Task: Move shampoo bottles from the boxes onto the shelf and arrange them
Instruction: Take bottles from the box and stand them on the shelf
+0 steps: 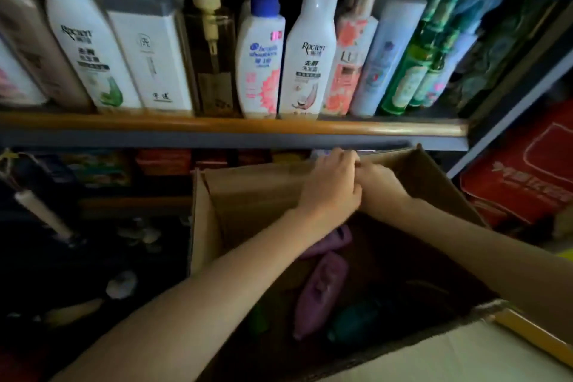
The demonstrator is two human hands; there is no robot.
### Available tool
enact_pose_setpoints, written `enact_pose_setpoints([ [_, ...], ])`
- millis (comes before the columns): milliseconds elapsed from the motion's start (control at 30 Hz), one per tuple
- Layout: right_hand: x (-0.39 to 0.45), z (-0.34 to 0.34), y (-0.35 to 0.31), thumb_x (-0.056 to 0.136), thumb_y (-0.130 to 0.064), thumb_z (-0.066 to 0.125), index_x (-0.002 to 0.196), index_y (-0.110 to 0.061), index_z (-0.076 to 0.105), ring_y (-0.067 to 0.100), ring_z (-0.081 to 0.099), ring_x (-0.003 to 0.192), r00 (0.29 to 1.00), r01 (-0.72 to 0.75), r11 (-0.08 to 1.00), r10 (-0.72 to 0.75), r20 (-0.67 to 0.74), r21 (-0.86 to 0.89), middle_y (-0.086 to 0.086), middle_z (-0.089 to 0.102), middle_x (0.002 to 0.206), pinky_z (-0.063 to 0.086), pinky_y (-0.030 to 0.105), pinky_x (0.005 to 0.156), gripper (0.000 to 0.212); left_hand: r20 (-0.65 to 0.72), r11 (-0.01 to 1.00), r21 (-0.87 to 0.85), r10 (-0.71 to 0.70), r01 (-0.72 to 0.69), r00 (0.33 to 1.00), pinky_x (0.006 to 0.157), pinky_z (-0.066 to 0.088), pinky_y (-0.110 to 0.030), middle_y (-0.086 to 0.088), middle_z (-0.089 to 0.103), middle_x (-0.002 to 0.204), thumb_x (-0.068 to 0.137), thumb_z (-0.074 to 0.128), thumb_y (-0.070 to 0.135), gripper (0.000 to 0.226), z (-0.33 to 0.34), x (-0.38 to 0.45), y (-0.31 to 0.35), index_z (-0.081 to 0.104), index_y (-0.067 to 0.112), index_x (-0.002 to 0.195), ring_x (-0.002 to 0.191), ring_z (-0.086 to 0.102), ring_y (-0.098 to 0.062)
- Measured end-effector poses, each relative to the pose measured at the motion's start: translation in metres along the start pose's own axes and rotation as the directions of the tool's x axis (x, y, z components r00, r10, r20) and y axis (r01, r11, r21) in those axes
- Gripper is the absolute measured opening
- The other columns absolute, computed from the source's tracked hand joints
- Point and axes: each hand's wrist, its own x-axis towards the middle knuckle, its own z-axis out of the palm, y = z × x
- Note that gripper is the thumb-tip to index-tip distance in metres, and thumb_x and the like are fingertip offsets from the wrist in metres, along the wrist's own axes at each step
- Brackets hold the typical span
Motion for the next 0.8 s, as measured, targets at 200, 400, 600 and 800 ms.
enact_pose_setpoints([
  [200, -0.035, 0.092, -0.002, 0.094, -0.018, 0.047, 0.116, -0.013, 0.056, 0.019, 0.063, 0.097, 0.984, 0.007, 0.991, -0.030, 0.175, 0.134, 0.005, 0.063, 0.112, 0.053, 0.031, 0.083, 0.024, 0.198, 0.982, 0.190, -0.056, 0.018, 0.979, 0.097, 0.038, -0.035, -0.008, 0.044, 0.130, 0.091, 0.045, 0.014, 0.037, 0.058, -0.045, -0.021, 0.043, 0.011, 0.128, 0.119, 0.041, -0.025],
  [400, -0.072, 0.175, -0.005, 0.095, -0.022, 0.046, 0.132, -0.011, 0.043, 0.026, 0.052, 0.116, 0.859, 0.238, 0.969, -0.242, 0.452, 0.066, 0.010, 0.045, 0.136, 0.048, 0.038, 0.091, 0.040, 0.325, 0.897, 0.392, -0.343, 0.204, 0.881, 0.107, 0.029, -0.037, -0.011, 0.034, 0.145, 0.095, 0.044, 0.021, 0.049, 0.109, -0.093, -0.054, 0.030, 0.010, 0.141, 0.133, 0.031, -0.028],
  [600, -0.059, 0.220, -0.001, 0.099, -0.013, 0.035, 0.134, -0.005, 0.046, 0.030, 0.030, 0.135, 0.632, 0.645, 0.761, -0.477, 0.611, -0.073, 0.013, 0.036, 0.145, 0.037, 0.042, 0.100, 0.038, 0.400, 0.838, 0.489, -0.464, 0.244, 0.791, 0.094, 0.037, -0.038, -0.011, 0.045, 0.132, 0.093, 0.043, 0.022, 0.036, 0.145, -0.138, -0.074, 0.042, 0.011, 0.127, 0.121, 0.042, -0.031],
  [800, -0.056, 0.254, -0.021, 0.084, -0.028, 0.049, 0.105, -0.023, 0.071, 0.020, 0.057, 0.108, 0.712, 0.640, 0.733, -0.454, 0.536, -0.230, 0.004, 0.063, 0.115, 0.045, 0.033, 0.093, 0.031, 0.386, 0.824, 0.504, -0.482, 0.258, 0.787, 0.094, 0.037, -0.038, -0.010, 0.046, 0.132, 0.092, 0.045, 0.027, 0.042, 0.163, -0.145, -0.076, 0.041, 0.011, 0.130, 0.120, 0.043, -0.030],
])
